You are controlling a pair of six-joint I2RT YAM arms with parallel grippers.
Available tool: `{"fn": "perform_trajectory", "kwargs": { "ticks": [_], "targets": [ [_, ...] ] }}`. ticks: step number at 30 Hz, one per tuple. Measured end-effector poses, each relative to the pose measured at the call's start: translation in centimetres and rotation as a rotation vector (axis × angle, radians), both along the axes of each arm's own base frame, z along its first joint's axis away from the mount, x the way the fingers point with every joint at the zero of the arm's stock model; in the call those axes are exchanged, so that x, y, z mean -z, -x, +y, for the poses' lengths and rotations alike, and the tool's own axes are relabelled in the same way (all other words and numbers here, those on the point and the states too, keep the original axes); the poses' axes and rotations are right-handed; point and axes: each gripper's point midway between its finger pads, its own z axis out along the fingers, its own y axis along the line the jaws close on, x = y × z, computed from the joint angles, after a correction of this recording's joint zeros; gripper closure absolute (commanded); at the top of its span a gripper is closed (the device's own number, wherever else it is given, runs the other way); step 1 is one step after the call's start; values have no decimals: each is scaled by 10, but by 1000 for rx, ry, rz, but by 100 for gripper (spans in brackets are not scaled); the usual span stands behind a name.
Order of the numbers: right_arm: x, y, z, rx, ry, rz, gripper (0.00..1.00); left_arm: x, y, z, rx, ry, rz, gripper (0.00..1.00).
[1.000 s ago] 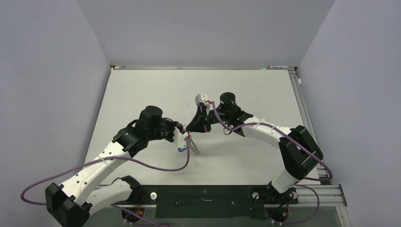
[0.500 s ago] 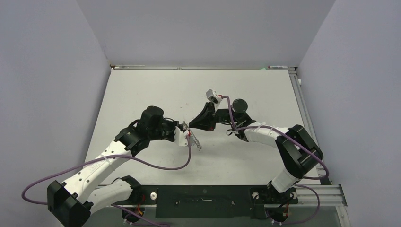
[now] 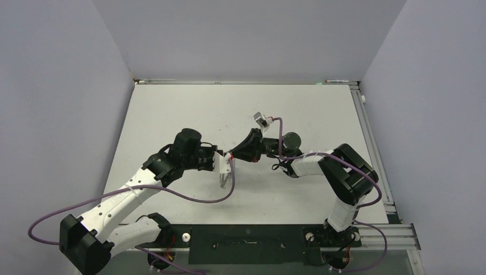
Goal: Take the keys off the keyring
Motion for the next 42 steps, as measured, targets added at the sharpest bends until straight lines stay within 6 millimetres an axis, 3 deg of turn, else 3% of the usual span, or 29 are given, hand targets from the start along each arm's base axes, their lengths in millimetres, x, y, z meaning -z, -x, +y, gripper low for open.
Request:
{"fn": "perform_trajectory", "kwargs": {
  "ticks": [9,11,22,28,33,42],
  "targets": [
    [29,-5,-3,46,75,-108,94,-4,0,1,-17,6,9,100],
    [31,-6,-3,51,90,-147,85,-5,1,1,-12,3,12,100],
    [32,-18,-1,38,206,-322,73,-18,-3,0,29,-26,-44,100],
    [31,-30,4,11,275,-403,65,-15,-1,3,41,-46,-39,100],
    [32,-26,5,-21,295,-411,58,-15,-1,3,46,-49,-46,100],
    [24,-15,12,-86,281,-442,56,-18,2,3,62,-45,-65,100]
  ]
}}
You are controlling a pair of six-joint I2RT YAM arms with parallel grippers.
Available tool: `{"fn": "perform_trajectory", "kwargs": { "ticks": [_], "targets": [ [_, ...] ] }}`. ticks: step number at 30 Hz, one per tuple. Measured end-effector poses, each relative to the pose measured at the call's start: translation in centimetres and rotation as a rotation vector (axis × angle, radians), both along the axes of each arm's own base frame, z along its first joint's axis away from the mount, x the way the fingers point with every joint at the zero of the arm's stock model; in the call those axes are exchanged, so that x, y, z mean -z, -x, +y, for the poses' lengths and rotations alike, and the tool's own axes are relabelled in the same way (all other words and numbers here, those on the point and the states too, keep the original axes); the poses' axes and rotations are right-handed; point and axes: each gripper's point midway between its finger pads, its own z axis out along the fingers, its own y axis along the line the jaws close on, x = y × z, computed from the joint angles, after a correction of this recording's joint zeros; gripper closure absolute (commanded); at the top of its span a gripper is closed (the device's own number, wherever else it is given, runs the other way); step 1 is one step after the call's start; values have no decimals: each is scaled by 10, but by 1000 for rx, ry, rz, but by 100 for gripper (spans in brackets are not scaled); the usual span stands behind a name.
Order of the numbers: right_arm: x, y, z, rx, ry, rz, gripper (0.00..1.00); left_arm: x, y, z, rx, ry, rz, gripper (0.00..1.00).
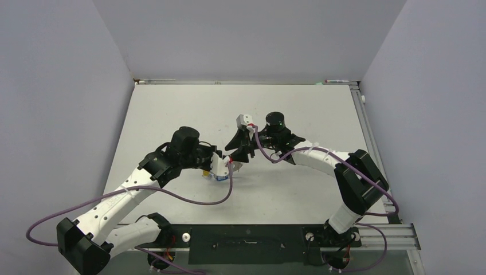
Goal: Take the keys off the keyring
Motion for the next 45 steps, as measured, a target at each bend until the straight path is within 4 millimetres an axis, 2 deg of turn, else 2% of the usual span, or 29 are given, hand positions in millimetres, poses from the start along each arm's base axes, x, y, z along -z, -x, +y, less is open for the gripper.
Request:
{"fn": "perform_trajectory", "kwargs": {
  "ticks": [12,26,31,36,41,45],
  "targets": [
    [-13,13,12,-60,-22,-24,58,4,2,0,20,-11,-5,100],
    [1,26,16,-101,14,-15,61,5,4,0,31,-11,3,100],
    [4,26,15,-103,21,-16,73,5,5,-1,33,-9,4,100],
    [5,25,15,-97,27,-17,94,5,5,-1,35,-8,6,100],
    [3,20,12,-76,26,9,95,5,4,-1,26,-4,10,100],
    [-6,6,2,-16,-34,77,95,5,1,2,9,0,8,100]
  ]
}}
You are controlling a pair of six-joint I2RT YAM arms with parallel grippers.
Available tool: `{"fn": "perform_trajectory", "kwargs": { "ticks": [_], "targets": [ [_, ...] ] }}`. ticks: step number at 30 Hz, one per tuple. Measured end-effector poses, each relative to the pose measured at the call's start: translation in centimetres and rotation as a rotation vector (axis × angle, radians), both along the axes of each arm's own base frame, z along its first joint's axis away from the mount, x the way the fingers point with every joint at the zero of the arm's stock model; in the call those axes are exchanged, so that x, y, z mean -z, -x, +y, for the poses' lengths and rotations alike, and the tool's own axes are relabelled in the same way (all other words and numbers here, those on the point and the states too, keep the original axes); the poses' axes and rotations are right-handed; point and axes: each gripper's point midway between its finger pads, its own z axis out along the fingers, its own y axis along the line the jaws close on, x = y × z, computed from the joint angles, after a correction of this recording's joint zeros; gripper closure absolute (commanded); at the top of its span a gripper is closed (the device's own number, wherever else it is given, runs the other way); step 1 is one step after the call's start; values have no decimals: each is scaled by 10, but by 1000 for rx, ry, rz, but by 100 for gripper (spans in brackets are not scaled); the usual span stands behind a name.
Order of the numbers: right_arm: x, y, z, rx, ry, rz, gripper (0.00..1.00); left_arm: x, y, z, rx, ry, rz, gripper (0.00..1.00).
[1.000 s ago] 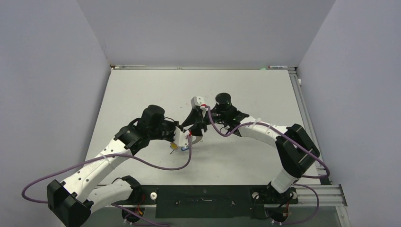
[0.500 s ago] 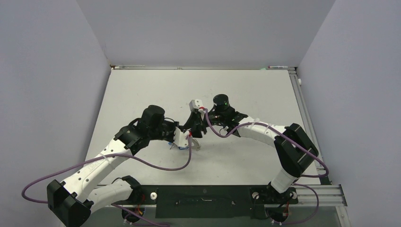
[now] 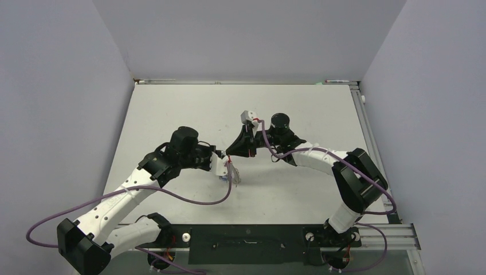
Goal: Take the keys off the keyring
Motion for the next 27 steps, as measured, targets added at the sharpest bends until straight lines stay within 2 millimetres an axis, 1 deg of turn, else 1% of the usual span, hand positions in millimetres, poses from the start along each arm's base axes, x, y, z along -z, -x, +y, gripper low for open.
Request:
{"fn": "perform_trajectory", "kwargs": {
  "ticks": [4,8,12,20,27],
  "targets": [
    [-14,-7,-8,34,-69,45,95,1,-1,0,-6,3,-1,100],
    [-20,-2,-7,25,-97,55,95,3,-1,0,-10,3,9,100],
    [-19,2,-5,17,-98,53,95,6,-2,0,-14,-2,20,100],
    [-19,1,-5,17,-98,43,95,6,-2,0,-17,-1,22,100],
    [-16,1,-6,20,-92,49,95,6,-6,6,-41,0,24,100]
  ]
}}
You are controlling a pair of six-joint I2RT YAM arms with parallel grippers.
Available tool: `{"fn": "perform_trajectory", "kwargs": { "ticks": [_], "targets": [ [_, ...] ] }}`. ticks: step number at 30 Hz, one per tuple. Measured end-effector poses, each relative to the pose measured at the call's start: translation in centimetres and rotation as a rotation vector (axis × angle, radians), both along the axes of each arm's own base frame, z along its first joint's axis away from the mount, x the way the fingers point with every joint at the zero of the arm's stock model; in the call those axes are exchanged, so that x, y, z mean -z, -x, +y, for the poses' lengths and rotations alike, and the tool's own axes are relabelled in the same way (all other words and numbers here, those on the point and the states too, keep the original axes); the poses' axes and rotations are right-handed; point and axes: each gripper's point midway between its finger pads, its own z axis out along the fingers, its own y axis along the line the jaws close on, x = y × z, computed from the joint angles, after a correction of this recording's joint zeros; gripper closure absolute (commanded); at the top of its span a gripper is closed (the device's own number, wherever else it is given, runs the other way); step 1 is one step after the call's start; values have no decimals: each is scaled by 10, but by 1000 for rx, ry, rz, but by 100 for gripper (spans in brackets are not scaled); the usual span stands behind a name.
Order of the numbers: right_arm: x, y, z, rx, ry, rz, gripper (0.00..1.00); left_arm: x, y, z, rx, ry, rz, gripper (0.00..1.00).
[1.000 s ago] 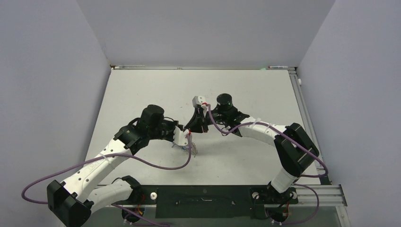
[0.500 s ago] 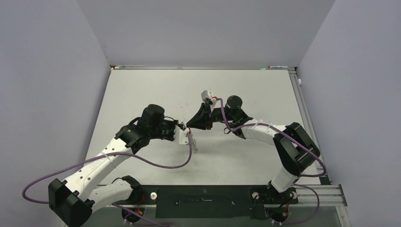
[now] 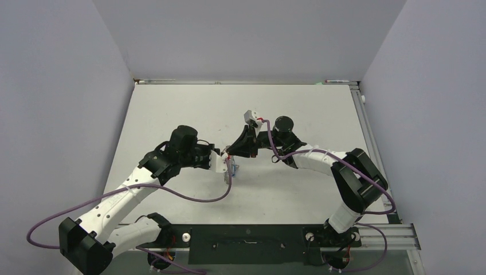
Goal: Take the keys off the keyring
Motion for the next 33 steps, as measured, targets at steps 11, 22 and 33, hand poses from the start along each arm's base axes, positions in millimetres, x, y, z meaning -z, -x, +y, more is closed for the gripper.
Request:
{"fn": "perform_trajectory", "kwargs": {
  "ticks": [11,22,33],
  "targets": [
    [21,2,2,0,58,-36,95,-8,-1,1,-7,9,0,100],
    [35,7,2,-19,102,-52,68,-11,0,-2,7,8,3,100],
    [16,2,10,-31,83,-88,57,-12,0,-3,27,-4,-13,100]
  ]
}}
